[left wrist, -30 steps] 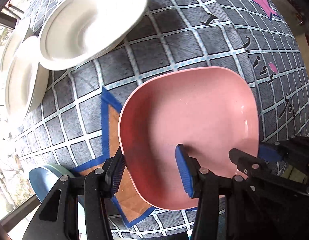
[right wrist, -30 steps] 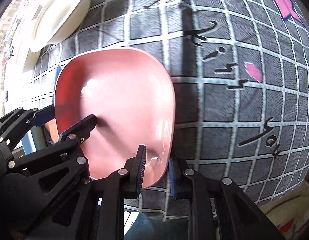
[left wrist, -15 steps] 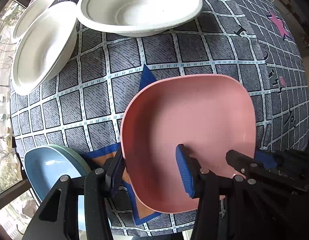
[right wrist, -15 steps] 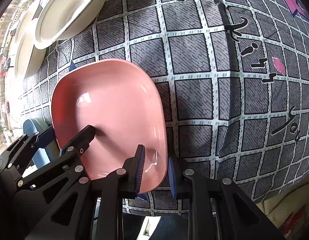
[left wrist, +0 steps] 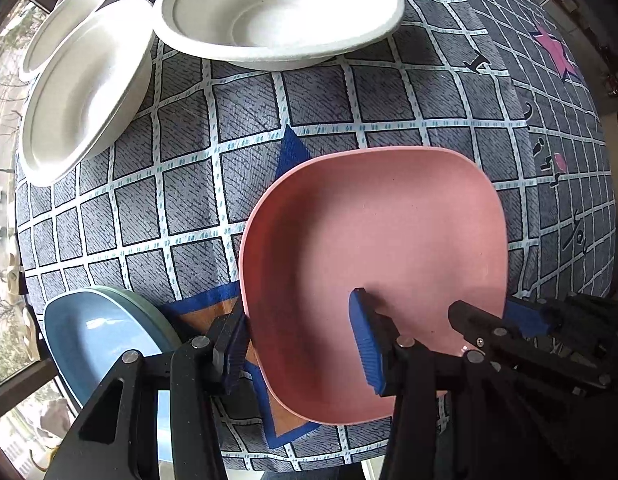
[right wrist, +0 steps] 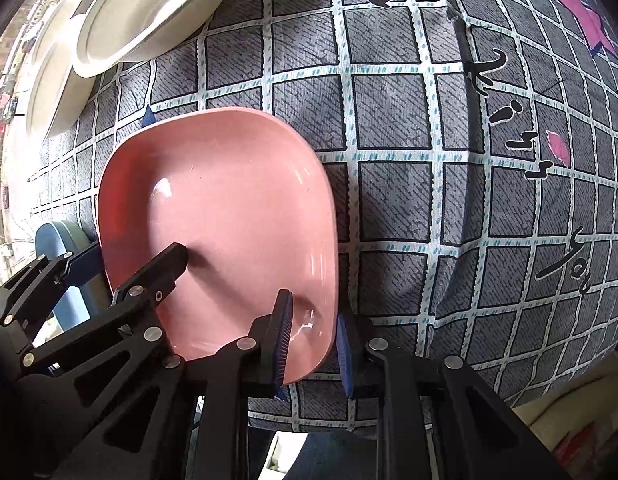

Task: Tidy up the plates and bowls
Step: 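Carry the pink plate with the right gripper over the blue plate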

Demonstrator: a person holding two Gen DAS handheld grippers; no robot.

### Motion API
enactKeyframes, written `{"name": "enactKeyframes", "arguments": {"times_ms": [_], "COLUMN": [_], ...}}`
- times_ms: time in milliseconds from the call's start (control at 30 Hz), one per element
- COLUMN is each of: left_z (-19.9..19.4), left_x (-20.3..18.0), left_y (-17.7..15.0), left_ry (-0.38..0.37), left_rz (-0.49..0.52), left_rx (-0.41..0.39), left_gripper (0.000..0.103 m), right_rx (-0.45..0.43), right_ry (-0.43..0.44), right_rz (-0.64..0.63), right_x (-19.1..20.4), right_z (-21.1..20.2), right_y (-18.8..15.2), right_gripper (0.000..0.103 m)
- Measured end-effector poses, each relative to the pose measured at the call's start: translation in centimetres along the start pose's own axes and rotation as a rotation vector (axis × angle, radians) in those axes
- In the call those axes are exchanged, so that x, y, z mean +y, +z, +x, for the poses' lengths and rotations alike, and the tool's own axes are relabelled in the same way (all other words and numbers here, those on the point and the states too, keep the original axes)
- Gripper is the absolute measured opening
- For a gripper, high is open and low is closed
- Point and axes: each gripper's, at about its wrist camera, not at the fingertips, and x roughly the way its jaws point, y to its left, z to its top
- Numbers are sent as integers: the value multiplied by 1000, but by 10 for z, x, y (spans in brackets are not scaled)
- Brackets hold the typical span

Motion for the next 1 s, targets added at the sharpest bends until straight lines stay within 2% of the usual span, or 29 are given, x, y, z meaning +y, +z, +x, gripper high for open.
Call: {"name": "enactKeyframes", "arguments": {"times_ms": [133, 367, 767, 1000], "left_z": [-13, -41, -94, -95], "left_x": [0, 12, 62, 100], "left_y": [-6, -10, -23, -37], "left_ry": [3, 26, 46, 68], "left_rz": [12, 5, -84, -139], "left_rx": [-6, -44, -112, -117], "left_gripper": [51, 51, 51, 51], "right_rx": [27, 11, -32, -24], "right_ry": [23, 32, 44, 49], "right_rz": [21, -14, -122, -183], "right_x": [1, 20, 80, 118], "right_z": [6, -14, -57, -57], "right_y": [-1, -8, -9, -15], "right_gripper": [23, 23, 23, 23]}}
